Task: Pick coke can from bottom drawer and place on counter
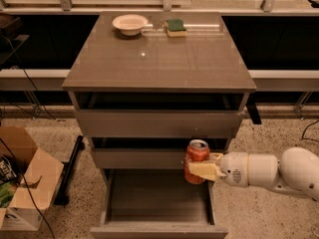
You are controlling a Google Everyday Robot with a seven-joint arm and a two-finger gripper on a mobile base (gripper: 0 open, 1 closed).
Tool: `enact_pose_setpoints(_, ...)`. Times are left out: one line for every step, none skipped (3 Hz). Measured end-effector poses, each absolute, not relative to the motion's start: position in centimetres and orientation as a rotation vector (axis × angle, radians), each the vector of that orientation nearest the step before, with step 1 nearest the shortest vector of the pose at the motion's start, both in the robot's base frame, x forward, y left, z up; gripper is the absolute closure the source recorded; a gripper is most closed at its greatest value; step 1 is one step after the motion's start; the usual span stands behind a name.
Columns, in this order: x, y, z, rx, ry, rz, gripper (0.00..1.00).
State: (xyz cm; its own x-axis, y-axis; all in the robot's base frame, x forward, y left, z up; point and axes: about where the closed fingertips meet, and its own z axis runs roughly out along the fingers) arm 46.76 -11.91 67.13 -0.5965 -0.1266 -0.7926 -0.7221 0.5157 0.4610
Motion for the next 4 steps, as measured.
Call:
enact_pose_setpoints(47.3,-11.0,70.8,-0.776,1.965,1.023,1.0)
enact_pose_setpoints(48.8,-9.7,76.3,-0.885,1.843,0.964,1.0)
enact_pose_setpoints(50.8,-8.2,81.8,-0.964,1.722,0.928,1.0)
enact_pose_setpoints(53.0,-6.6,86.6,-1.014,1.628,0.912,1.0)
